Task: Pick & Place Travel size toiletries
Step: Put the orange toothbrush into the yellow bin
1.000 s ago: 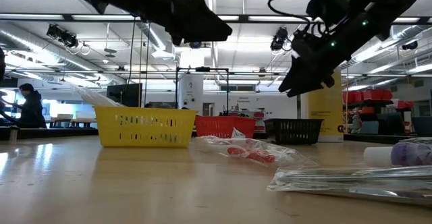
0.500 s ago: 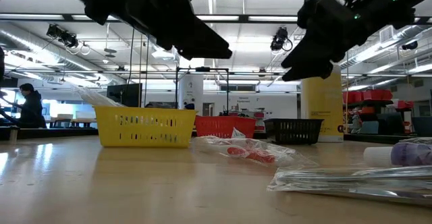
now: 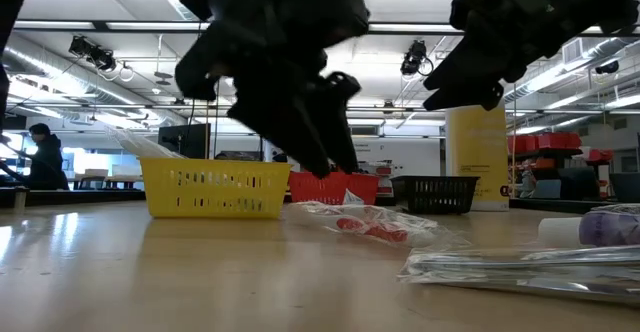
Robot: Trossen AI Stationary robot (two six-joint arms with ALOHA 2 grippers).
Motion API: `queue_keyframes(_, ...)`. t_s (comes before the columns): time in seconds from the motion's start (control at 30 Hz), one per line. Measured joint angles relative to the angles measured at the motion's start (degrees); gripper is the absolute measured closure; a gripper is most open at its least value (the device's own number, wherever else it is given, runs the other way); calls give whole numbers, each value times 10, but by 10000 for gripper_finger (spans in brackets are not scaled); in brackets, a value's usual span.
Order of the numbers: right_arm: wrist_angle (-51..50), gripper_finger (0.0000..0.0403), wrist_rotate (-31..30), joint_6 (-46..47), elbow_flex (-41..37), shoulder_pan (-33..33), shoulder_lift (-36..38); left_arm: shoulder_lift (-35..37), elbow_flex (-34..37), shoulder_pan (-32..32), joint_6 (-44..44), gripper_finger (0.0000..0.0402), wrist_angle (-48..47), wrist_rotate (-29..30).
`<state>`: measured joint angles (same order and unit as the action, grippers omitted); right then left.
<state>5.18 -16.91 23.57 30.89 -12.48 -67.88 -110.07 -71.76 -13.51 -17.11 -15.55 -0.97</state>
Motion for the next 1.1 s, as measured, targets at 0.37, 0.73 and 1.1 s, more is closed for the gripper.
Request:
queue_keyframes(0.37, -9, 162, 0, 0, 0, -1, 0, -82, -59, 2, -34, 195, -65, 12)
queue_keyframes(0.73, -12, 171, 0, 0, 0, -1, 0, -82, -59, 2, 17, 341, -89, -27)
queue_keyframes(1.1, -14, 186, 0, 0, 0, -1, 0, -70, -78, -29, 114, 372, -131, -24)
